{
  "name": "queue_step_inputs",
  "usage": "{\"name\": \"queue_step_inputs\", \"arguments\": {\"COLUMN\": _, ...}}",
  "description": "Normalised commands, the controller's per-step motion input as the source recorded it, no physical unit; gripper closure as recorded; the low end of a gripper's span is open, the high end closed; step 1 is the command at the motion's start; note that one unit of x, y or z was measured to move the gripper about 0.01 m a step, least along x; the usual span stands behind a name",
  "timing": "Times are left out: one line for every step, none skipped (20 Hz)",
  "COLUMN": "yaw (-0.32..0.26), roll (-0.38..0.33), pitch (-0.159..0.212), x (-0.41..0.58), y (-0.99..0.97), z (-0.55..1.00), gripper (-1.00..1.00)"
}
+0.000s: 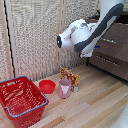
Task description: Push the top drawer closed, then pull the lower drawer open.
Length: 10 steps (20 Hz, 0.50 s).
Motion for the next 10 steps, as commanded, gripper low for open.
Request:
{"name": "queue_step_inputs", "arguments": {"yaw": 0.0, "roll": -0.097, "pitch": 0.0, "x": 0.0, "y": 0.0, "z": 0.18, "gripper": 1.0}}
{"name": "queue_step_inputs", "arguments": {"yaw": 0.0, "roll": -0.115, "pitch": 0.0, "x": 0.0, "y": -0.01, "z": 0.21, "gripper": 1.0}}
{"name": "queue_step_inputs", "arguments": {"yaw": 0.005, "roll": -0.145, "pitch": 0.0, "x": -0.011, "y": 0.0, "z": 0.26, "gripper": 1.0}}
{"name": "queue_step_inputs", "arguments": {"yaw": 0.011, "roll": -0.15, "pitch": 0.0, "x": -0.011, "y": 0.0, "z": 0.29, "gripper": 1.0}}
{"name": "queue_step_inputs", "arguments": {"yaw": 0.011, "roll": -0.148, "pitch": 0.0, "x": 0.0, "y": 0.0, "z": 0.32, "gripper": 1.0}}
{"name": "queue_step_inputs", "arguments": {"yaw": 0.011, "roll": -0.15, "pitch": 0.0, "x": 0.0, "y": 0.0, "z": 0.34, "gripper": 1.0}}
{"name": "queue_step_inputs", "arguments": {"yaw": 0.016, "roll": -0.155, "pitch": 0.0, "x": 0.0, "y": -0.05, "z": 0.37, "gripper": 1.0}}
{"name": "queue_step_inputs", "arguments": {"yaw": 0.025, "roll": -0.148, "pitch": 0.0, "x": 0.0, "y": -0.13, "z": 0.37, "gripper": 1.0}}
{"name": "queue_step_inputs", "arguments": {"yaw": 0.029, "roll": -0.141, "pitch": 0.0, "x": 0.0, "y": -0.24, "z": 0.37, "gripper": 1.0}}
{"name": "queue_step_inputs", "arguments": {"yaw": 0.029, "roll": -0.138, "pitch": 0.0, "x": 0.0, "y": -0.29, "z": 0.38, "gripper": 1.0}}
